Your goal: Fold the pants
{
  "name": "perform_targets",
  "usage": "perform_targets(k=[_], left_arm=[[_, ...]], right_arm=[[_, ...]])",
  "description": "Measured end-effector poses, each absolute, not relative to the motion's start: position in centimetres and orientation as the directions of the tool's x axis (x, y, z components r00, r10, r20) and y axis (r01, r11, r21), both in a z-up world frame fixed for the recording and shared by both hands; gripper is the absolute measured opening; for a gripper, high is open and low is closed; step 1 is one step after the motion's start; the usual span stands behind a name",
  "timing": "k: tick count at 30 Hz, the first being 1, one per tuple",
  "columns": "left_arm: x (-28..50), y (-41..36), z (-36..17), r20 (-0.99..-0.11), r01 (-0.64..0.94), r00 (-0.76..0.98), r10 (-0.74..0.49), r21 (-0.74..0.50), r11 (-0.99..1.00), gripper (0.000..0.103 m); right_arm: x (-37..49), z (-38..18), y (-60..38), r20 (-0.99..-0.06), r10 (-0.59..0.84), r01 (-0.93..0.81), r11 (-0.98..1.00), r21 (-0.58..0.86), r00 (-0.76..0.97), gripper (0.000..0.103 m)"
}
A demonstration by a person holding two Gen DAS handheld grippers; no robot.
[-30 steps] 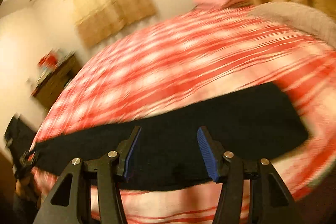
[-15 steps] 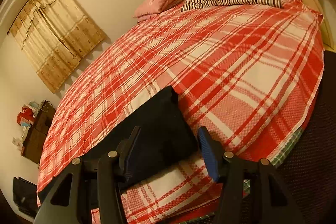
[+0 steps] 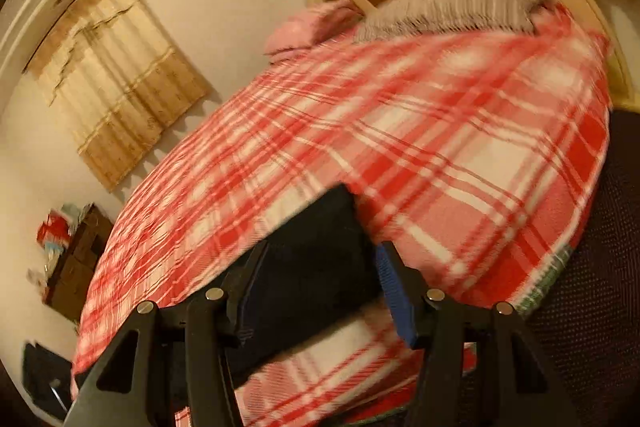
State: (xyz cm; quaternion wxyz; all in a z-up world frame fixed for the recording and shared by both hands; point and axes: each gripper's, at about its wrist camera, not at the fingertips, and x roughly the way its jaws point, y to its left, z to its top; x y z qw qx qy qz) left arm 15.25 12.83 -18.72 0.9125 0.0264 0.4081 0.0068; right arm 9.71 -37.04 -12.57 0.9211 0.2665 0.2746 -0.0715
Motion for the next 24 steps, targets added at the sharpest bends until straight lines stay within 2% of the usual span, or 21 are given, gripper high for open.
perform_targets(k=[4, 7, 11, 14, 18, 24], left_arm=[[15.2, 12.7, -18.9, -0.752, 0.018, 0.658, 0.04, 0.069, 0.997, 0.103], [15.2, 12.6, -18.8, -0.757, 0.017, 0.652, 0.041, 0.069, 0.997, 0.103], [15.3, 12.5, -18.7, -0.763, 0.017, 0.645, 0.045, 0.073, 0.997, 0.103], [15.4, 12.4, -18.7, -0.764, 0.018, 0.643, 0.047, 0.076, 0.997, 0.103], [15.7, 12.2, -18.4, -0.765, 0.012, 0.643, 0.044, 0.067, 0.998, 0.103], [16.2, 9.6, -16.9, -0.727, 0.069, 0.687, -0.01, 0.052, 0.996, 0.103]], right_arm=[[11.5, -11.7, -31.8, -0.543, 0.096, 0.14, 0.916, 0.377, 0.834, 0.056], [13.1, -12.8, -28.5, -0.581, 0.156, 0.056, 0.942, 0.33, 0.799, 0.056], [14.5, -15.1, -26.5, -0.645, 0.183, 0.015, 0.957, 0.289, 0.742, 0.056], [15.0, -17.1, -27.2, -0.694, 0.184, 0.051, 0.951, 0.304, 0.696, 0.056], [14.9, -17.7, -28.6, -0.679, 0.257, 0.03, 0.924, 0.38, 0.687, 0.056], [12.2, -15.5, -31.5, -0.594, 0.193, 0.091, 0.906, 0.414, 0.781, 0.056]])
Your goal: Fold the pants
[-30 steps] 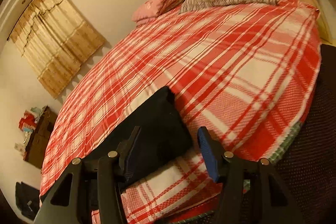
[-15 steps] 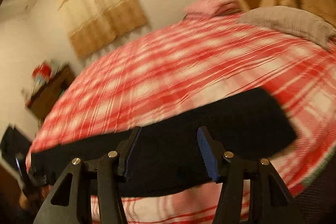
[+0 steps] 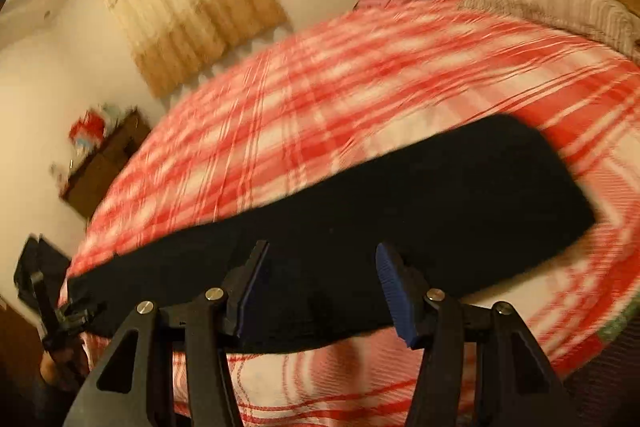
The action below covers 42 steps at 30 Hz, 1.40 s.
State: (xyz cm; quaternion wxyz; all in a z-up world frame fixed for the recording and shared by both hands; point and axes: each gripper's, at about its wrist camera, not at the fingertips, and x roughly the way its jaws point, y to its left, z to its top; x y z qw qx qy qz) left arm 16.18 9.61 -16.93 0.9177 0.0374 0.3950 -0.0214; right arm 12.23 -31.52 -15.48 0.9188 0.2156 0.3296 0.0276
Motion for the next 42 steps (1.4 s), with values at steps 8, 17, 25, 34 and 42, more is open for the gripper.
perform_targets(k=[8, 17, 25, 34, 42], left_arm=[[16.1, 9.3, -18.1, -0.739, 0.085, 0.674, -0.018, 0.054, 0.995, 0.103], [16.4, 13.0, -18.4, -0.743, -0.006, 0.669, 0.038, 0.046, 0.999, 0.103], [16.0, 15.0, -17.5, -0.723, -0.037, 0.687, 0.074, 0.067, 0.997, 0.103], [14.4, 24.7, -16.4, -0.698, -0.298, 0.658, 0.283, 0.104, 0.949, 0.103], [14.4, 28.6, -17.7, -0.717, -0.361, 0.635, 0.288, 0.054, 0.931, 0.103]], right_arm=[[8.8, -15.3, -39.9, -0.577, 0.113, 0.288, 0.78, 0.556, 0.809, 0.056], [9.4, -16.1, -41.1, -0.598, 0.08, 0.336, 0.764, 0.551, 0.798, 0.056], [11.5, -17.2, -41.1, -0.541, 0.16, 0.258, 0.746, 0.614, 0.826, 0.05], [11.4, -17.9, -42.2, -0.51, 0.194, 0.248, 0.697, 0.673, 0.838, 0.017], [11.7, -14.0, -38.9, -0.43, 0.251, 0.109, 0.747, 0.656, 0.867, 0.015]])
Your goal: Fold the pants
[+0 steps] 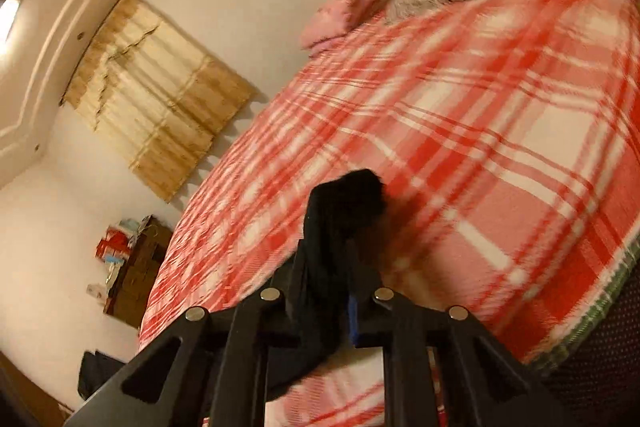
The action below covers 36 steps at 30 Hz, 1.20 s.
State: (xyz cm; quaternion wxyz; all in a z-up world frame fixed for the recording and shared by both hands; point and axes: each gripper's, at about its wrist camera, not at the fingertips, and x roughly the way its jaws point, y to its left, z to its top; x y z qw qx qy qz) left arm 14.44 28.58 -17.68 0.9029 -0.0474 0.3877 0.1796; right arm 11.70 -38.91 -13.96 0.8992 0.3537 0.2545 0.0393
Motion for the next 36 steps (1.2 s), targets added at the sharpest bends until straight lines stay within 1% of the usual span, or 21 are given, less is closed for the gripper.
perform_targets(k=[2, 9, 14, 22, 28, 32, 36], left_arm=[[14.3, 28.9, -17.9, -0.71, -0.365, 0.651, 0.27, 0.018, 0.931, 0.103], [14.3, 28.8, -17.9, -0.708, -0.35, 0.657, 0.258, 0.017, 0.936, 0.103], [14.1, 28.8, -17.9, -0.705, -0.351, 0.659, 0.261, 0.018, 0.936, 0.103], [14.1, 28.7, -18.0, -0.704, -0.351, 0.66, 0.262, 0.019, 0.936, 0.103], [14.1, 28.4, -17.6, -0.7, -0.352, 0.662, 0.269, 0.026, 0.935, 0.103], [14.1, 26.5, -16.2, -0.673, -0.314, 0.689, 0.27, 0.058, 0.948, 0.103], [14.1, 23.7, -14.6, -0.65, -0.247, 0.729, 0.215, 0.042, 0.968, 0.103]], right_arm=[[12.1, -12.4, -37.1, -0.416, 0.276, 0.052, 0.779, 0.625, 0.866, 0.015], [14.1, -9.0, -28.9, -0.389, 0.42, -0.165, 0.824, 0.541, 0.82, 0.014], [16.0, -9.0, -23.6, -0.403, 0.508, -0.262, 0.81, 0.524, 0.761, 0.014], [18.0, -10.9, -16.9, -0.446, 0.602, -0.354, 0.777, 0.521, 0.662, 0.013], [18.8, -13.0, -11.8, -0.512, 0.632, -0.414, 0.772, 0.482, 0.583, 0.013], [19.1, -15.3, -9.1, -0.58, 0.613, -0.437, 0.79, 0.43, 0.537, 0.013], [19.5, -17.4, -8.2, -0.634, 0.595, -0.441, 0.8, 0.407, 0.494, 0.014]])
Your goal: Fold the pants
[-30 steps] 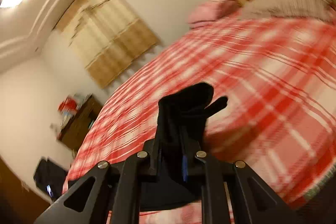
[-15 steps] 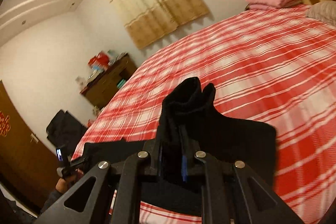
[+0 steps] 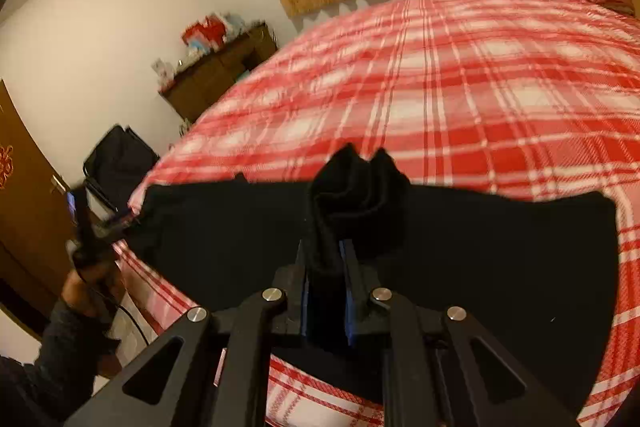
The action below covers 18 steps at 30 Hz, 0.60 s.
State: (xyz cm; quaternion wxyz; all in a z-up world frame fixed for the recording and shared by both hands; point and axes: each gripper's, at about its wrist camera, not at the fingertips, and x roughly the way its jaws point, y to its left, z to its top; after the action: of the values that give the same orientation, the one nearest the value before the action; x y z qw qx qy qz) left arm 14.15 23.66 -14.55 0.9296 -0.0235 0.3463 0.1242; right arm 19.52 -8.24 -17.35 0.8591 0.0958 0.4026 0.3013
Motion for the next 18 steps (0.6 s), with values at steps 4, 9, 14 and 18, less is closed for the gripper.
perform_targets(k=[4, 9, 14, 18], left_arm=[[14.6, 20.0, -13.9, -0.651, -0.125, 0.755, 0.075, -0.031, 0.992, 0.103], [15.9, 14.5, -14.3, -0.674, 0.059, 0.726, -0.133, -0.132, 0.99, 0.103], [17.9, 9.0, -14.6, -0.686, 0.213, 0.657, -0.312, -0.228, 0.95, 0.103], [19.0, 4.8, -14.7, -0.687, 0.304, 0.613, -0.391, -0.252, 0.919, 0.103]], right_arm=[[19.4, -18.6, -7.6, -0.672, 0.589, -0.458, 0.797, 0.393, 0.449, 0.014], [18.5, -18.4, -7.3, -0.681, 0.627, -0.511, 0.755, 0.411, 0.379, 0.044], [16.4, -17.0, -9.5, -0.649, 0.641, -0.546, 0.742, 0.39, 0.408, 0.056], [16.7, -17.1, -13.2, -0.612, 0.621, -0.462, 0.78, 0.421, 0.49, 0.056]])
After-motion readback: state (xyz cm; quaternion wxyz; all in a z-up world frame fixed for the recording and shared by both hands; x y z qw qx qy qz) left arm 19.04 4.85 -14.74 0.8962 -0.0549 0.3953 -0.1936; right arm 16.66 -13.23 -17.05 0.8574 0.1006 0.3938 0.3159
